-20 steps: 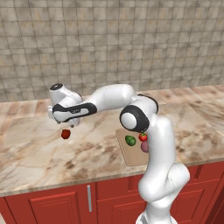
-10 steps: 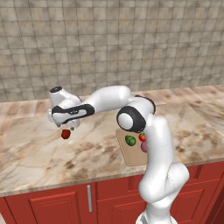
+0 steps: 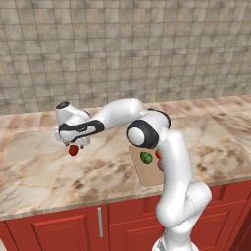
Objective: Place the avocado, onion, tomato, and bell pepper on the cutting board.
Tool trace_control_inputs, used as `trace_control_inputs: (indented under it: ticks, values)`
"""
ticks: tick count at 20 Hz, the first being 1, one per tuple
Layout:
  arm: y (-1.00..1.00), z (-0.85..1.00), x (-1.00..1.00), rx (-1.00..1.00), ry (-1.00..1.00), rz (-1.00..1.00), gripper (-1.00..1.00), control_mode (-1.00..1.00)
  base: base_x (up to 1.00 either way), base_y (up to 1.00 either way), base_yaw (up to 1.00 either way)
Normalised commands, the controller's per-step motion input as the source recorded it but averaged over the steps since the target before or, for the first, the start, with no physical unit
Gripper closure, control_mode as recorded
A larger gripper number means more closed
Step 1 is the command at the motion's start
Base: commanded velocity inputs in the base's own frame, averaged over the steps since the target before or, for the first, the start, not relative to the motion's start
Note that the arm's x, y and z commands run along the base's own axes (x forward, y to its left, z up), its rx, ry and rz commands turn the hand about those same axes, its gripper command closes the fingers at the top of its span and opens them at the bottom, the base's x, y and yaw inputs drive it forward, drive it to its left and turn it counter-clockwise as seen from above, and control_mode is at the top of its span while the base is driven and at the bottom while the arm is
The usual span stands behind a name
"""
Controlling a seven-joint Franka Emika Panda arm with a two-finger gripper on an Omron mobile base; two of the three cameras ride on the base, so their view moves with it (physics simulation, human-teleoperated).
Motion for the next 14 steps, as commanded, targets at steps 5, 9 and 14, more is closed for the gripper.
trace_control_inputs:
  ticks: [5,9,14]
  values:
    - [0.06,-0.25,0.14,-0.02,0.01,0.05,-1.00,-1.00,0.00,0.00,0.00]
    - [0.19,-0.19,0.24,0.00,0.00,0.04,-1.00,-1.00,0.00,0.00,0.00]
    - [0.13,-0.22,0.13,-0.01,0.00,0.04,-1.00,-1.00,0.00,0.00,0.00]
